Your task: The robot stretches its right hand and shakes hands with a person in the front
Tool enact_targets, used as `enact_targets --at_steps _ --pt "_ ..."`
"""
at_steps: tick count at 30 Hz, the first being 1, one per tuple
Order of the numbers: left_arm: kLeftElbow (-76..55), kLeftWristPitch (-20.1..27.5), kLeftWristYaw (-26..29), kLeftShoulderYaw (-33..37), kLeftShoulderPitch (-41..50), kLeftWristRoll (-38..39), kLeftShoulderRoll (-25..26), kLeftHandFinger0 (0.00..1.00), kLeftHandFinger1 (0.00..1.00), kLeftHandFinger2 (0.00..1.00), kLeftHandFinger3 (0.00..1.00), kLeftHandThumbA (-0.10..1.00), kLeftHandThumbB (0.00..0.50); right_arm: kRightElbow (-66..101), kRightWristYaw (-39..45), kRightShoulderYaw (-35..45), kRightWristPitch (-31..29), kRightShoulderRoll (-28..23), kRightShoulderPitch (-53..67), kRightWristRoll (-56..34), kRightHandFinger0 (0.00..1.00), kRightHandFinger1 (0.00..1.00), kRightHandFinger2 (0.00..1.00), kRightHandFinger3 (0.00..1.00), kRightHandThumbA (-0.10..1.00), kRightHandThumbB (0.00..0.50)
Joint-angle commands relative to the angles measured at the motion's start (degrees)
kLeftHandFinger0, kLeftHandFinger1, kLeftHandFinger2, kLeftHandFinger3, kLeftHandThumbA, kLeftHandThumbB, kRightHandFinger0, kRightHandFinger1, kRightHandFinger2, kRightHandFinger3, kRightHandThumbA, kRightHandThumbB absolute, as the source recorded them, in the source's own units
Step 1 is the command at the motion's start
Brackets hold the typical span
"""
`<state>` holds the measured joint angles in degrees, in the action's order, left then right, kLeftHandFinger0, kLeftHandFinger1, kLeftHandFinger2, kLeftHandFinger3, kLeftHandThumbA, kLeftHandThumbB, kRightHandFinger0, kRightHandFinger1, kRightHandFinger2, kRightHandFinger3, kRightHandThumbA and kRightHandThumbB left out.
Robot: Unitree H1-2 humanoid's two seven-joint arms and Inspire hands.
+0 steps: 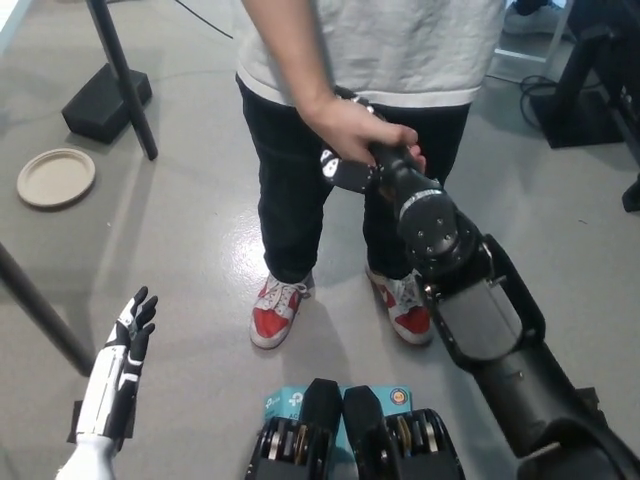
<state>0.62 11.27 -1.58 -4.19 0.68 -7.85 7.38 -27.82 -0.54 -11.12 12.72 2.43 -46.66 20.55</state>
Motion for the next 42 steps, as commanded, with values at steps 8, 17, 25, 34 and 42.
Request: enact_targets --at_steps 8,17,25,34,42 --pt "-0.96 1.62 0.53 0.13 -0.86 -0.47 1.19 1.00 1.00 1.00 1.00 1.00 0.065 58.40 7.59 -6.12 9.18 1.83 9.21 3.28 1.00 1.00 1.00 1.00 0.38 0.280" --pt "-0.97 1.36 0.69 0.19 -0.87 -0.67 1.01 1.00 1.00 1.00 1.00 1.00 0.069 76.06 14.54 -5.93 14.21 1.36 9.50 0.85 1.00 1.00 1.00 1.00 0.47 0.387" --pt "-0.20 1.66 0.68 0.62 0.03 -0.84 0.76 1.00 1.00 1.00 1.00 1.00 0.046 49.42 11.81 -3.56 14.21 -0.41 5.76 0.99 1.00 1.00 1.00 1.00 0.42 0.349" --pt "-1.33 1.06 0.90 0.41 1.29 -0.99 0.82 1.00 1.00 1.00 1.00 1.00 0.059 12.53 11.85 -7.07 11.74 -2.87 -4.59 1.99 1.00 1.00 1.00 1.00 0.70 0.457" --pt "-0.84 1.78 0.75 0.37 0.99 -0.82 1.21 1.00 1.00 1.00 1.00 1.00 0.043 7.38 12.60 -9.57 9.60 -4.57 -4.97 1.75 1.00 1.00 1.00 1.00 0.96 0.500"
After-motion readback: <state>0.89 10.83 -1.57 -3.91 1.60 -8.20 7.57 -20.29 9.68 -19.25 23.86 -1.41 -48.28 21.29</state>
